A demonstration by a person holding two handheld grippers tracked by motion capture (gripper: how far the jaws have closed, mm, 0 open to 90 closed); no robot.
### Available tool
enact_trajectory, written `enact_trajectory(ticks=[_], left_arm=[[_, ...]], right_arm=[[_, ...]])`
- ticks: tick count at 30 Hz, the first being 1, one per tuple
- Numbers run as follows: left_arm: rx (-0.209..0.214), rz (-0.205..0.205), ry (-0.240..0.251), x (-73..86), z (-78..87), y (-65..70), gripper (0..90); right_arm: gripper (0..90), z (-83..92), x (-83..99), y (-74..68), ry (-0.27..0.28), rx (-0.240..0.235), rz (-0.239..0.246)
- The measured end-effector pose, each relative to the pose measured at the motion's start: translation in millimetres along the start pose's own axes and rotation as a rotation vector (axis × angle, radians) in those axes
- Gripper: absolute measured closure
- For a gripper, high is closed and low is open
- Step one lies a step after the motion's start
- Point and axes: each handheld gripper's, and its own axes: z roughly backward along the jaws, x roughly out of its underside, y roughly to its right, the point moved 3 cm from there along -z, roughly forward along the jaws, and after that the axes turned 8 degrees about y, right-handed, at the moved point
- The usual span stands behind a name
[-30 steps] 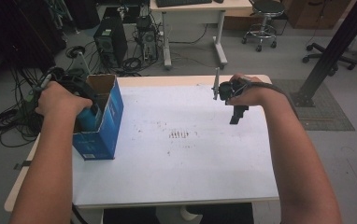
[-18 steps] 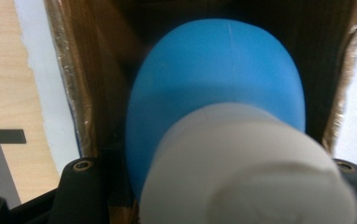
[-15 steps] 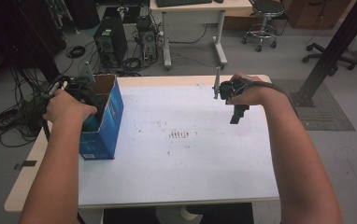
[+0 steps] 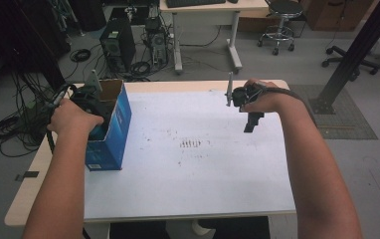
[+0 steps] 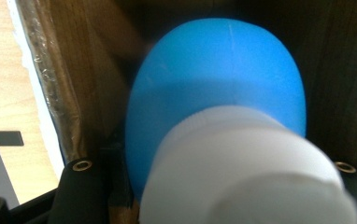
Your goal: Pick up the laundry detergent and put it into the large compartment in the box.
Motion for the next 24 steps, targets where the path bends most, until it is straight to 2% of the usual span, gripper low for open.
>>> enact_trajectory(ticks=[13, 19, 24], left_arm=[[-0.002, -0.006, 0.015, 0.6, -1.6, -0.3, 37.6], [-0.015, -0.039, 0.027, 1.6, -3.2, 2.1, 35.1], [-0.013, -0.031, 0.034, 1.6, -2.4, 1.1, 32.4]], right_arm=[[6.0, -0.2, 0.0, -0.9, -0.001, 0.001, 0.0], [5.9, 0.4, 0.0, -1.4, -0.001, 0.002, -0.001], [5.9, 0.6, 0.3, -2.0, 0.0, 0.002, -0.003]])
